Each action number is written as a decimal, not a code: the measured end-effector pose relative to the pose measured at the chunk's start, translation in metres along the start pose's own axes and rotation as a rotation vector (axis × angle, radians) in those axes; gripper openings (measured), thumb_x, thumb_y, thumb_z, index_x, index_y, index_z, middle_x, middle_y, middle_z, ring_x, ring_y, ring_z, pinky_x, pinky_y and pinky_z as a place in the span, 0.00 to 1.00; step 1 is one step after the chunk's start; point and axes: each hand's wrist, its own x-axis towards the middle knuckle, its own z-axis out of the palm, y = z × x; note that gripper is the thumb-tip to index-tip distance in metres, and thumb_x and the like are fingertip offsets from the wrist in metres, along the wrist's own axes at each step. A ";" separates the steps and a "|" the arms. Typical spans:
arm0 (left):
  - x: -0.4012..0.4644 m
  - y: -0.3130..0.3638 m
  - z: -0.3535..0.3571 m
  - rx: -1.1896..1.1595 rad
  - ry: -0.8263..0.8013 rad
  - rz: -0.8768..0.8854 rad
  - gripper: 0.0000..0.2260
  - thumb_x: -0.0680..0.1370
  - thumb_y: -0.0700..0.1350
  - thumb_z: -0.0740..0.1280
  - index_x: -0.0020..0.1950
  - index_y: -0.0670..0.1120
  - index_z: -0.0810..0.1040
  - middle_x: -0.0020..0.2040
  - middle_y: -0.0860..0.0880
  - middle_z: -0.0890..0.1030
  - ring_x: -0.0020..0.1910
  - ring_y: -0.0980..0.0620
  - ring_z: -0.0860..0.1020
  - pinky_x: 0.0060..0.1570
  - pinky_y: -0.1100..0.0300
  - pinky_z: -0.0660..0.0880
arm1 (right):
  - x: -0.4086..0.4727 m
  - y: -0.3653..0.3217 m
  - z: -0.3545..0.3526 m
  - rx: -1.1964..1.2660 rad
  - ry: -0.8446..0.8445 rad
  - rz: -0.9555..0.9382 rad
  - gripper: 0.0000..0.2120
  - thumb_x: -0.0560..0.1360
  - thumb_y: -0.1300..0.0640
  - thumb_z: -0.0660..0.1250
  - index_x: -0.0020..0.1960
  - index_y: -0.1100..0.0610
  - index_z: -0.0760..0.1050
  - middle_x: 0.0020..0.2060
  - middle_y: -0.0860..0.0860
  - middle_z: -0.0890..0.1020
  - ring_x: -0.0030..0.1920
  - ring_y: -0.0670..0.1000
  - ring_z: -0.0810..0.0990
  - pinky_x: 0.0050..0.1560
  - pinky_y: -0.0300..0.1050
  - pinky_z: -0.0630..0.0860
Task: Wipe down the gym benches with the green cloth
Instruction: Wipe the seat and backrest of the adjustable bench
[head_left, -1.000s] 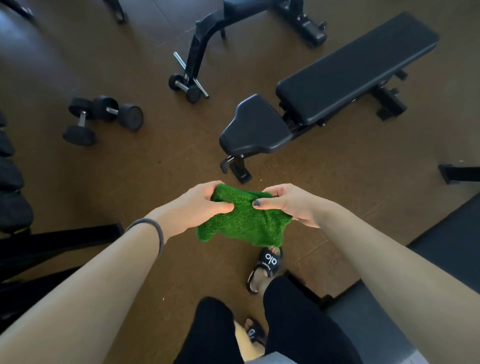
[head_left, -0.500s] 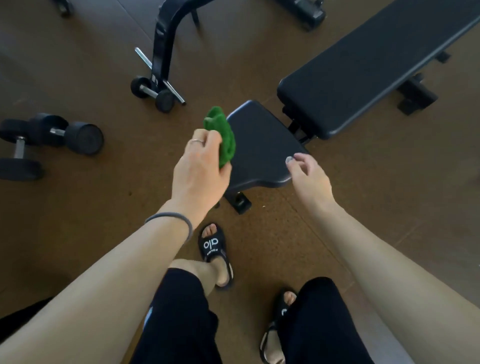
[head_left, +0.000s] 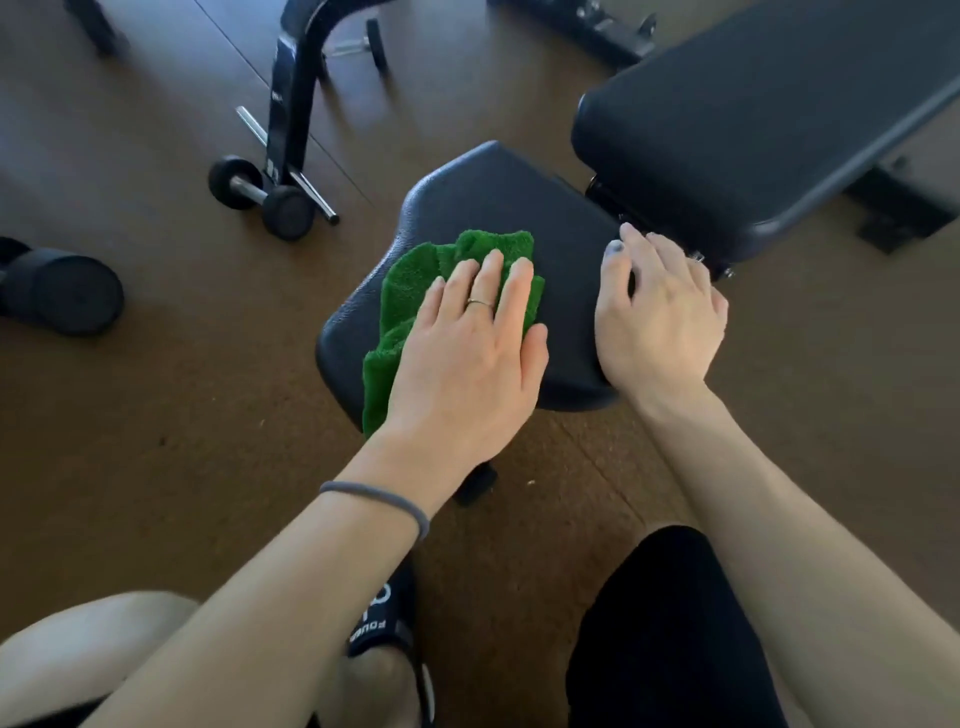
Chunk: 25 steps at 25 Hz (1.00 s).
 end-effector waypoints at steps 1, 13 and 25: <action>0.003 0.000 0.003 -0.010 -0.006 0.004 0.27 0.85 0.55 0.49 0.82 0.44 0.59 0.81 0.42 0.64 0.80 0.42 0.62 0.79 0.44 0.59 | 0.001 0.001 0.004 0.001 0.027 -0.020 0.28 0.82 0.41 0.46 0.75 0.46 0.72 0.74 0.47 0.74 0.73 0.54 0.70 0.72 0.57 0.62; -0.023 0.013 0.002 -0.100 -0.038 0.040 0.29 0.83 0.56 0.44 0.83 0.47 0.57 0.83 0.50 0.59 0.82 0.50 0.56 0.81 0.47 0.53 | -0.002 0.000 0.005 -0.036 0.095 -0.048 0.27 0.82 0.42 0.48 0.72 0.48 0.77 0.69 0.50 0.78 0.68 0.56 0.75 0.66 0.58 0.66; -0.024 0.010 -0.001 -0.156 -0.016 0.040 0.26 0.85 0.54 0.46 0.83 0.50 0.58 0.83 0.54 0.58 0.82 0.55 0.55 0.81 0.54 0.49 | -0.004 0.004 0.009 -0.059 0.117 -0.057 0.26 0.82 0.43 0.50 0.72 0.49 0.76 0.71 0.52 0.77 0.69 0.56 0.74 0.67 0.58 0.66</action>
